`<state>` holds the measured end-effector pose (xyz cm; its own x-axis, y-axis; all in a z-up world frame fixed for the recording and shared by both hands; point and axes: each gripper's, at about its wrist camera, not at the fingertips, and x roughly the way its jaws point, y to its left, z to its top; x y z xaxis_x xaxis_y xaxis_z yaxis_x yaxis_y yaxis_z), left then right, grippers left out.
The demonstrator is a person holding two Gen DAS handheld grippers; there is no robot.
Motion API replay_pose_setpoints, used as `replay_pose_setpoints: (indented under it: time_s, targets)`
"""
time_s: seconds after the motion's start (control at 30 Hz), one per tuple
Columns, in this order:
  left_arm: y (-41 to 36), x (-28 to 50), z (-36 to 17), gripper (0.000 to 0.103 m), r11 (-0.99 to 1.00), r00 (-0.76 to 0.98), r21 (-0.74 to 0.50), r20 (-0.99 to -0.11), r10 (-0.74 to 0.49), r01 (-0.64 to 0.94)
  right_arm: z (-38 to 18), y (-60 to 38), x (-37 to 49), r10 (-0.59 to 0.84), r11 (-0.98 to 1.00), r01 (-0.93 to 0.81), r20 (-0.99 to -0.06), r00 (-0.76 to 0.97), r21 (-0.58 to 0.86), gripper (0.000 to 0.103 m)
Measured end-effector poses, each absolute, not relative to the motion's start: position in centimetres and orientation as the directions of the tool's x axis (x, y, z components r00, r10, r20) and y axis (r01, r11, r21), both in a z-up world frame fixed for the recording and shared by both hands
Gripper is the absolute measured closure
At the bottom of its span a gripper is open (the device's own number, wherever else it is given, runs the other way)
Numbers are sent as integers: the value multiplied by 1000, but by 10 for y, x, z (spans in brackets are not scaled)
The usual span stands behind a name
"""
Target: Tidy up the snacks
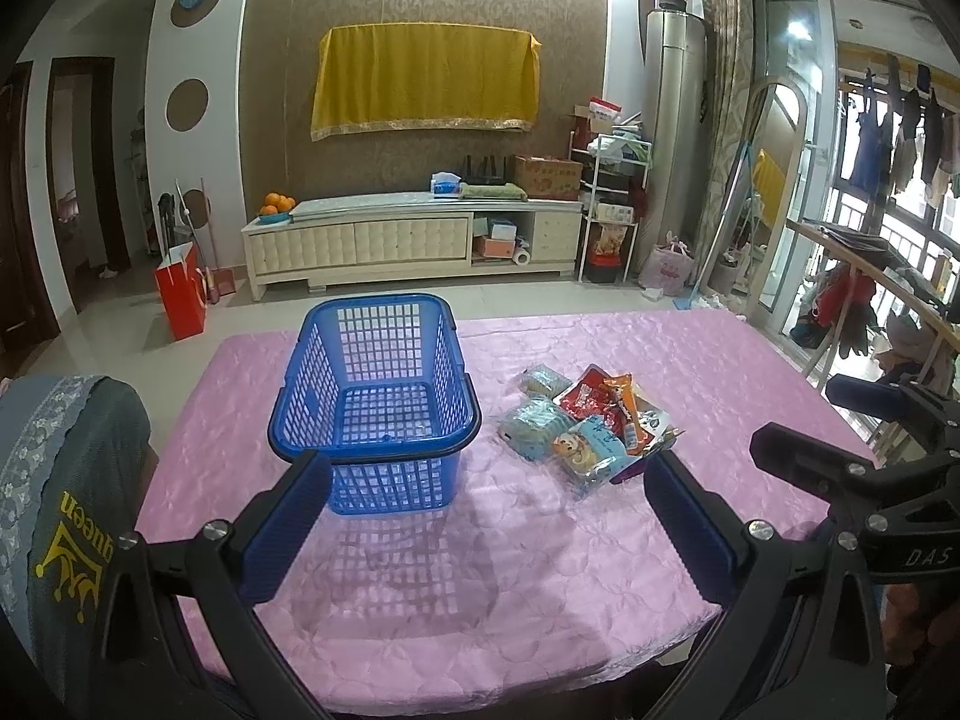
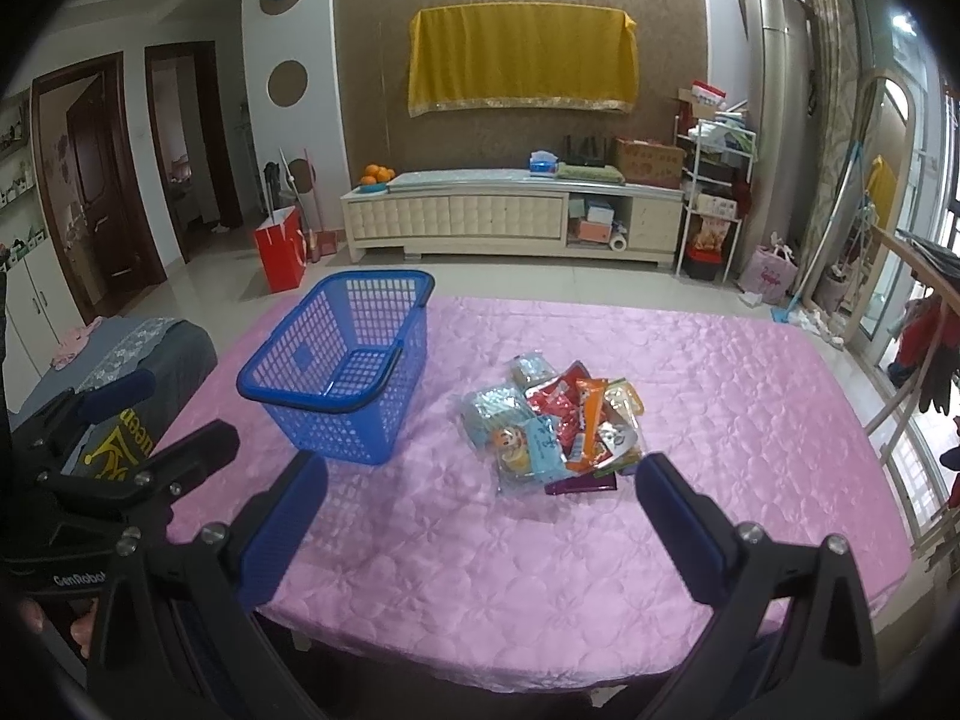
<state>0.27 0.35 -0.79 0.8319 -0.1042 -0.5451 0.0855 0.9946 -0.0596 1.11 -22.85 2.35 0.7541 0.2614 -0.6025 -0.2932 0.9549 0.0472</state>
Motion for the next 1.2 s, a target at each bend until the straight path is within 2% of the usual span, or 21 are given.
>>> replay_pose_setpoints:
  time_s: [0.47,0.77,0.9,1.03,1.2]
  targets:
    - [-4,10,-4,0,994,831,-49,-545,-109,99,25,-228,14,279,949,-311,-595,754,51,0]
    - [-21,49,-10,0,994,807,-33,-581,-104,104,14,-251,51,241,953,-303,-594,768,-4,0]
    - [-34,75,-25,0,993,771,-52,-625,-118,109,0,-262,78,301,935,-350,-631,715,50,0]
    - [-53,99,-42,0,993,741,-45,-662,-115,114,-24,-276,110,278,940,-339,-689,670,49,0]
    - [-80,131,-65,0,989,691,-45,-710,-132,142,-49,-301,137,297,941,-317,-728,618,114,0]
